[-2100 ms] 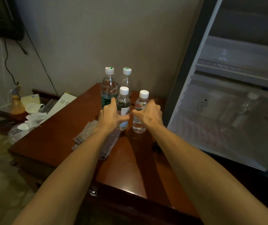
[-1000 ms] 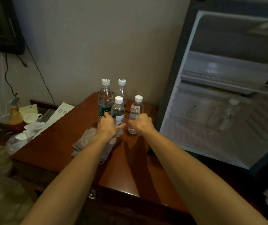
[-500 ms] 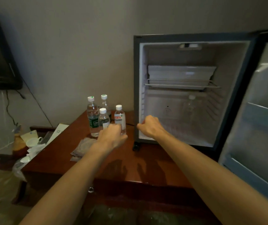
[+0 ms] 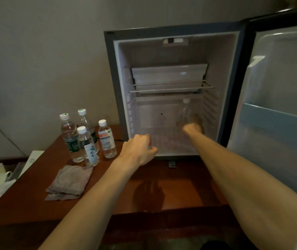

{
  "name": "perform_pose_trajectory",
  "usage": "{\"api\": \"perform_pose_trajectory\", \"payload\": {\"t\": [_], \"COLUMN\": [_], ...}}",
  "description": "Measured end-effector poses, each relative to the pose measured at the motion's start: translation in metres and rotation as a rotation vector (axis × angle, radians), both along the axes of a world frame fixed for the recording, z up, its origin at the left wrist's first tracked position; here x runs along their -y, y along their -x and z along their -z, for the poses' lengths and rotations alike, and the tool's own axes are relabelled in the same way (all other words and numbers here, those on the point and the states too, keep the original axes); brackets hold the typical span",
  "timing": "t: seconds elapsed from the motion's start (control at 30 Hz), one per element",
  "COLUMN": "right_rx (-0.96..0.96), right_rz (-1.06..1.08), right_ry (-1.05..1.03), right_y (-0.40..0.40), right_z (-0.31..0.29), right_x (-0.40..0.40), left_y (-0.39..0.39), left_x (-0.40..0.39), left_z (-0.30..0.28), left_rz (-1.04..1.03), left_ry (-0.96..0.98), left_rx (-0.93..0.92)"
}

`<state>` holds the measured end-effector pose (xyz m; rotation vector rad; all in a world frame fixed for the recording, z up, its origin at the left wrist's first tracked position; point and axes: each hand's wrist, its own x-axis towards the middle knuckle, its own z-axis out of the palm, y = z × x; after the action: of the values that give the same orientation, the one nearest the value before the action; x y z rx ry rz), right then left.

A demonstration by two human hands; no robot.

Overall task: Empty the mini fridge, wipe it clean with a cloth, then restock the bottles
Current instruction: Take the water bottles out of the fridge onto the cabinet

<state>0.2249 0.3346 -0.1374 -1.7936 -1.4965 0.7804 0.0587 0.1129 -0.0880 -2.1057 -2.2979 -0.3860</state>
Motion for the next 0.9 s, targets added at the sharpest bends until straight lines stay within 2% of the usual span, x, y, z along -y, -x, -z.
{"api": "perform_pose_trajectory", "payload": {"t": [0.07, 0.13, 0.23, 0.33, 0.6, 0.8, 0.9], "right_rx": [-0.053, -0.087, -0.023, -0.055, -0.043, -0.136, -0.062], "right_rz": [0.057, 0.094, 0.100, 0.078, 0.081, -0.017, -0.070], "right_ry": [0.008, -0.018, -0.060, -0.092, -0.179, -0.284, -0.267], "right_y": [-0.003, -0.001, 0.014, 0.019, 0.012, 0.010, 0.012], "right_z": [0.015, 0.006, -0.009, 0.003, 0.005, -0.008, -0.014], "right_x": [-0.043, -0.041, -0.030, -0.050, -0.045, 0.018, 0.059], "left_y": [0.011, 0.020, 0.028, 0.026, 0.010, 0.011, 0.020], "left_x": [-0.010, -0.020, -0.036, -0.049, -0.057, -0.030, -0.004], "left_z": [-0.003, -0.004, -0.001, 0.005, 0.013, 0.021, 0.024], "left_rz": [-0.003, -0.002, 0.031, 0.075, 0.084, 0.063, 0.013], "left_ry": [0.006, 0.005, -0.017, -0.037, -0.009, 0.029, 0.051], "left_rx": [-0.016, -0.022, 0.080, 0.154, -0.030, -0.146, -0.170]}}
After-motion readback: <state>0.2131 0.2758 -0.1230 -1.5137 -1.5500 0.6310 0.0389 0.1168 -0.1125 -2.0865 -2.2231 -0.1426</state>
